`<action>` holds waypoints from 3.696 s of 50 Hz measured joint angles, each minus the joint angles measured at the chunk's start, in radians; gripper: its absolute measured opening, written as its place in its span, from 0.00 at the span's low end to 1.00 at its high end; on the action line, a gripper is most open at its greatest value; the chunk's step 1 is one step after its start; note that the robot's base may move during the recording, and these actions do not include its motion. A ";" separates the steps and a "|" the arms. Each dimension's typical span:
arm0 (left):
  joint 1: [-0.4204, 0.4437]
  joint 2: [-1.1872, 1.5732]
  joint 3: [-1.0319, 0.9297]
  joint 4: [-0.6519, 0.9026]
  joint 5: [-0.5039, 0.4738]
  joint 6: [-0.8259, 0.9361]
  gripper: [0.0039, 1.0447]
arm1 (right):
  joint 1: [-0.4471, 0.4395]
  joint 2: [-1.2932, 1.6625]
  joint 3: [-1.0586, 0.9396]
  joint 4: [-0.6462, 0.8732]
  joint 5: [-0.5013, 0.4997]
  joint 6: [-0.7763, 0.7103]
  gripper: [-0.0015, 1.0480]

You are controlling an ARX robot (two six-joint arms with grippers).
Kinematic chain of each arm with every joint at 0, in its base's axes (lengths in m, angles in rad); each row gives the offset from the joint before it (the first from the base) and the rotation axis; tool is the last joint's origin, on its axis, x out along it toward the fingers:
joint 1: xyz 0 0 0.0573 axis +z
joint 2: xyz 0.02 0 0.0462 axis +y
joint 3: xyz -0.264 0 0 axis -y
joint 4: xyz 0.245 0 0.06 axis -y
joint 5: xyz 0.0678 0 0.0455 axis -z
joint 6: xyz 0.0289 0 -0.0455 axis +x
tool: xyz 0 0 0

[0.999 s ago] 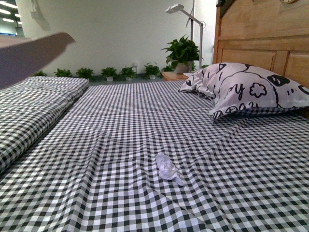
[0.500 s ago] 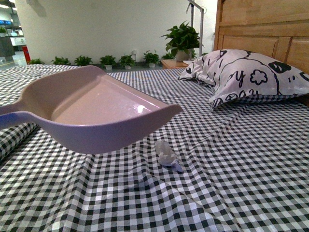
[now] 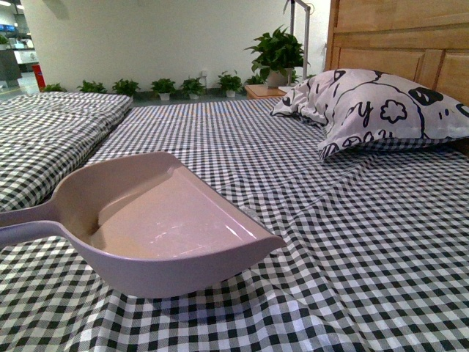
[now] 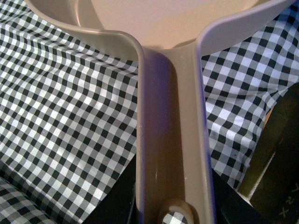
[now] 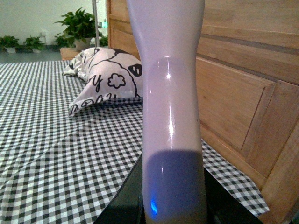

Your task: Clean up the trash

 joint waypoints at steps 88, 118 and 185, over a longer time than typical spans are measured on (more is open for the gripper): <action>-0.039 0.251 0.096 -0.031 -0.125 0.111 0.24 | -0.070 0.439 0.216 -0.327 -0.431 0.034 0.18; -0.039 0.251 0.096 -0.031 -0.125 0.113 0.24 | 0.081 1.445 0.715 -0.062 -0.184 -0.142 0.18; -0.039 0.251 0.096 -0.031 -0.125 0.113 0.24 | 0.233 1.085 0.504 -0.181 -0.820 -0.153 0.17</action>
